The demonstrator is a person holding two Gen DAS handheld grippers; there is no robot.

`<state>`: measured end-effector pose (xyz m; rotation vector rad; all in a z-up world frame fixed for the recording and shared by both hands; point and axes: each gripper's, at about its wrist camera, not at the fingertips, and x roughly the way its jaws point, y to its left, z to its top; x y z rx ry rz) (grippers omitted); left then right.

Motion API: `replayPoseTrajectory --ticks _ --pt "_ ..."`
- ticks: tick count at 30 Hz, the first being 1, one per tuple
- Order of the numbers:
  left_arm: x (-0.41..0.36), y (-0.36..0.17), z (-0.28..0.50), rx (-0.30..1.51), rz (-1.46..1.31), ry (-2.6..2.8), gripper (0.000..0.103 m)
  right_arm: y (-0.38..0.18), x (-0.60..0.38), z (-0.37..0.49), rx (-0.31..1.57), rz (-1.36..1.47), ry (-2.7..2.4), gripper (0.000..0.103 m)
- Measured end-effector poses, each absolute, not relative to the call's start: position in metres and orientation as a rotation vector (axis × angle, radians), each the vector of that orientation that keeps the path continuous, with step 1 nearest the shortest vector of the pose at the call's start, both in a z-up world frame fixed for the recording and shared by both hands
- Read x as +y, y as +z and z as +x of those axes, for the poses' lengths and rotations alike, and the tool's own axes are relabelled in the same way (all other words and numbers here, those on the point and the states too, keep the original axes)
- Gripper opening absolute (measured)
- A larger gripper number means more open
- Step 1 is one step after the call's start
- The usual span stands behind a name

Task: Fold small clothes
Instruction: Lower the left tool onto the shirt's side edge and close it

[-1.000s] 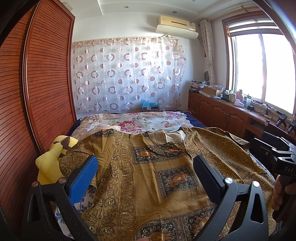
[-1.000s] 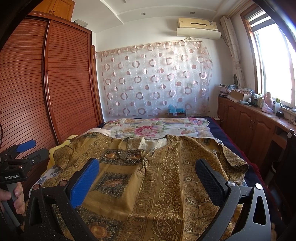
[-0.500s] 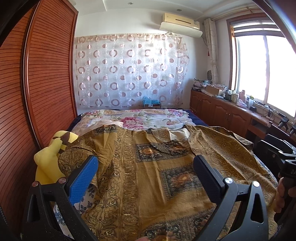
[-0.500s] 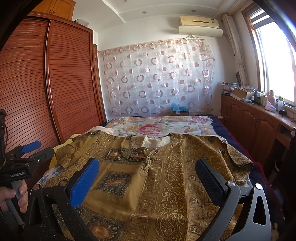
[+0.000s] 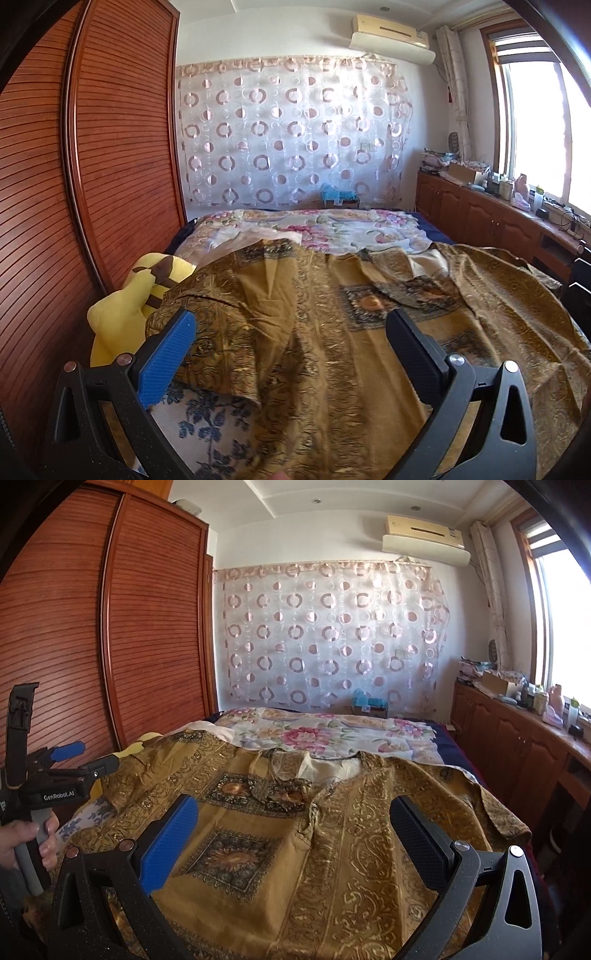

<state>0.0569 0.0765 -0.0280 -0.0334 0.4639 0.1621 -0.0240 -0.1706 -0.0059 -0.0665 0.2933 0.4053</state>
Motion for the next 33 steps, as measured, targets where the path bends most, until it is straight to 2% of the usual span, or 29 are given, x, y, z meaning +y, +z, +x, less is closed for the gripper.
replayPoseTrajectory --ticks 17,23,28,30,33 --pt "0.167 -0.072 0.066 0.689 -0.174 0.116 0.102 -0.028 -0.123 0.041 0.531 -0.175 0.624 0.103" --pt "0.186 -0.089 0.075 0.756 -0.194 0.096 0.088 -0.034 -0.122 0.049 0.612 -0.214 0.623 0.103" --pt "0.201 -0.099 0.089 0.804 -0.253 0.07 0.087 -0.037 -0.116 0.054 0.627 -0.238 0.606 0.103" --pt "0.205 -0.103 0.096 0.826 -0.274 0.049 0.073 -0.035 -0.114 0.053 0.623 -0.233 0.604 0.103" --pt "0.207 -0.109 0.102 0.864 -0.273 0.041 0.062 -0.04 -0.108 0.048 0.613 -0.234 0.595 0.103"
